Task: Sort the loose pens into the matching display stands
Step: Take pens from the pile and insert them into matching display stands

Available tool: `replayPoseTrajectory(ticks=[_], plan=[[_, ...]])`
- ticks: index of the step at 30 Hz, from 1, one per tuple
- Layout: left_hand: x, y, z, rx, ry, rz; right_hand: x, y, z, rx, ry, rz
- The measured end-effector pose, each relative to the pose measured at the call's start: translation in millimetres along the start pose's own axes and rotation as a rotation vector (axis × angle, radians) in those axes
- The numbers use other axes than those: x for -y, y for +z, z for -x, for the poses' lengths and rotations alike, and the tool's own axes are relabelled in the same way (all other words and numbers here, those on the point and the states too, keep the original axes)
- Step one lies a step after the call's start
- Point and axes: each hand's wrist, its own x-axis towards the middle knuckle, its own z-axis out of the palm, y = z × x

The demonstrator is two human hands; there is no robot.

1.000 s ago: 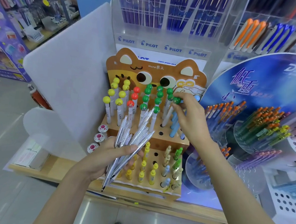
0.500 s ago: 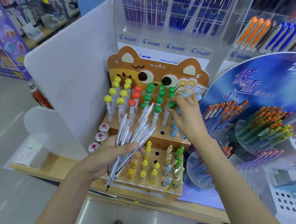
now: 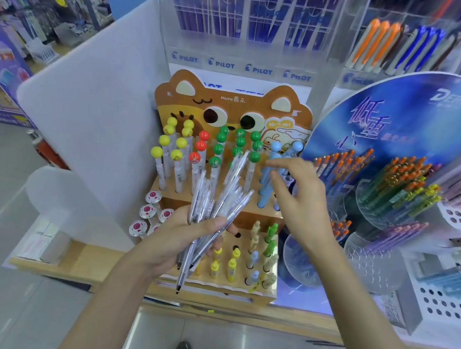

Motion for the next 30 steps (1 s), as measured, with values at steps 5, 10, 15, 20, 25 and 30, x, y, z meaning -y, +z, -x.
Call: replayPoseTrajectory(ticks=[5, 10, 15, 20, 25, 30], plan=[[6, 39, -8, 0.047, -0.046, -0.032, 24, -22, 25, 0.167, 0.435, -0.612], [26, 87, -16, 0.081, -0.068, -0.028, 3, -51, 37, 0.107, 0.498, -0.658], [42, 135, -25, 0.112, -0.092, -0.006, -23, -87, 53, -0.075, 0.526, -0.704], [54, 159, -33, 0.186, -0.123, -0.116, -47, -124, 59, -0.322, 0.5, -0.711], [64, 171, -44, 0.185, -0.167, -0.139, -64, -154, 88, -0.625, 0.491, -0.645], [76, 198, -54, 0.223, -0.154, -0.029, -87, -176, 126, -0.8, 0.607, -0.545]])
